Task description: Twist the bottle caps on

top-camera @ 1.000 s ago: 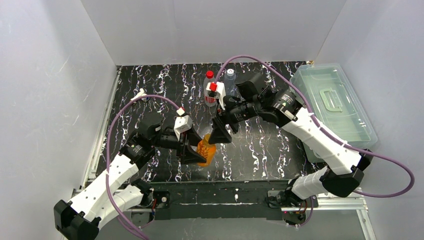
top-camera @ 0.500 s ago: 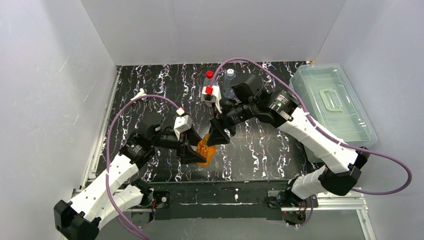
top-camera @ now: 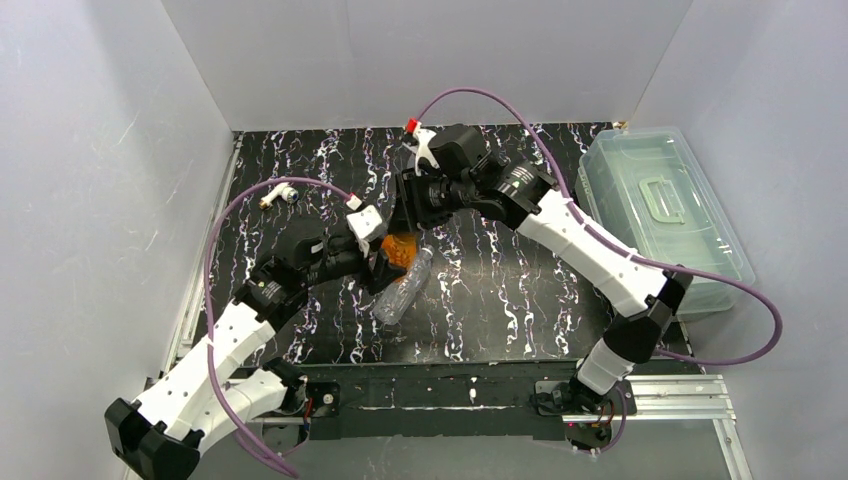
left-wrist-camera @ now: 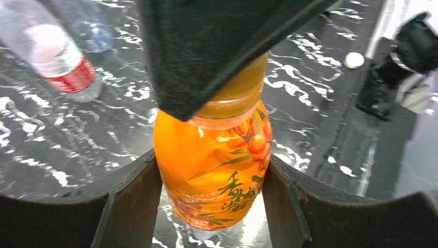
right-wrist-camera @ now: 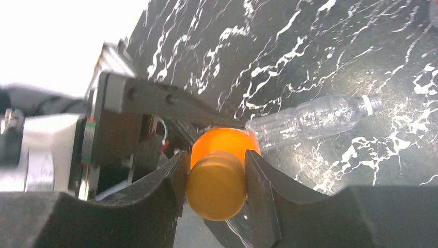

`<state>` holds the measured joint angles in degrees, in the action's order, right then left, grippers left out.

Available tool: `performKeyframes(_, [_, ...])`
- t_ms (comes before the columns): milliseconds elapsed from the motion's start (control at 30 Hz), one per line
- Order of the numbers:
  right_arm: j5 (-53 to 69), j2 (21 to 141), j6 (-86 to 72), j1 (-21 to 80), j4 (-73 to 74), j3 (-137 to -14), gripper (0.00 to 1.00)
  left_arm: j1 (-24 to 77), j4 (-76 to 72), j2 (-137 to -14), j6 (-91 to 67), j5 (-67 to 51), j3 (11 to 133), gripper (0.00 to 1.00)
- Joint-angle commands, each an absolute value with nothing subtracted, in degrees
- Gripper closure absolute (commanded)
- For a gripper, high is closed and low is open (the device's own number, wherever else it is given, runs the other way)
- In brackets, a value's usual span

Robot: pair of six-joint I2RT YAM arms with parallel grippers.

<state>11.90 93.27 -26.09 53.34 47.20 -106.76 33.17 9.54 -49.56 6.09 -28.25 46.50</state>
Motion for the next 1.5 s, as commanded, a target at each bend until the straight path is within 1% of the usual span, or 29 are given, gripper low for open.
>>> performKeyframes(0, [4.9, 96.0, -40.7, 56.6, 47.4, -108.4, 0.99, 32.8, -2.3, -50.2, 9.6, -14.4, 51.2, 1.0])
performKeyframes(100, [1.1, 96.2, -39.8, 56.6, 48.4, -110.6, 0.99, 32.8, -1.4, -50.2, 10.0, -15.2, 51.0, 1.0])
performKeyframes(133, [0.4, 96.1, -39.1, 56.6, 48.6, -111.7, 0.93, 32.8, -0.9, -50.0, 9.7, -15.9, 50.7, 1.0])
performKeyframes(200, [-2.6, 95.6, -37.3, 56.6, 49.1, -114.3, 0.72, 32.8, -0.4, -49.4, 9.2, -18.0, 49.7, 1.0])
performKeyframes(300, [-6.4, 94.1, -33.6, 56.6, 49.9, -118.2, 0.43, 32.8, 2.1, -48.1, 7.8, -22.9, 47.5, 1.0])
performKeyframes(433, [-10.1, 90.9, -27.7, 56.5, 51.3, -120.4, 0.15, 32.7, 3.5, -47.1, 6.5, -33.5, 45.4, 1.0])
performKeyframes(467, [-10.1, 90.1, -26.3, 56.4, 51.9, -120.4, 0.11, 32.6, 3.7, -47.1, 6.4, -35.9, 45.1, 1.0])
performKeyframes(500, [-9.7, 89.2, -24.5, 56.4, 52.3, -119.9, 0.04, 32.6, 3.9, -47.1, 6.2, -38.2, 45.0, 1.0])
performKeyframes(533, [-7.5, 88.5, -22.9, 56.4, 52.4, -118.9, 0.02, 32.5, 4.1, -47.2, 6.1, -40.1, 44.9, 1.0])
performKeyframes(733, [4.1, 88.5, -17.4, 56.4, 59.9, -116.2, 0.02, 32.5, 2.6, -47.9, 5.1, -44.9, 44.3, 1.0])
performKeyframes(867, [5.5, 88.5, -17.6, 56.5, 60.5, -113.7, 0.03, 32.5, 1.5, -48.8, 4.7, -46.1, 44.5, 1.0])
performKeyframes(967, [5.9, 89.5, -18.1, 56.6, 60.3, -113.6, 0.11, 32.4, 1.0, -49.4, 4.4, -46.0, 44.4, 1.0])
performKeyframes(1067, [6.7, 90.7, -18.5, 56.8, 59.8, -113.5, 0.23, 32.5, 0.9, -49.8, 4.4, -45.3, 44.6, 1.0])
performKeyframes(1200, [7.1, 90.7, -18.7, 57.2, 58.7, -111.5, 0.28, 32.4, 1.1, -50.3, 4.6, -44.8, 44.8, 1.0])
performKeyframes(1367, [7.2, 90.7, -18.7, 57.2, 58.5, -109.5, 0.31, 32.4, 0.4, -51.0, 3.9, -44.1, 44.5, 1.0])
performKeyframes(1433, [6.6, 90.7, -18.8, 57.3, 58.4, -109.4, 0.37, 32.5, -1.3, -51.3, 3.8, -43.8, 44.3, 1.0])
performKeyframes(1467, [6.1, 90.6, -19.0, 57.3, 58.1, -109.3, 0.44, 32.4, -1.5, -51.3, 3.7, -43.8, 44.3, 1.0])
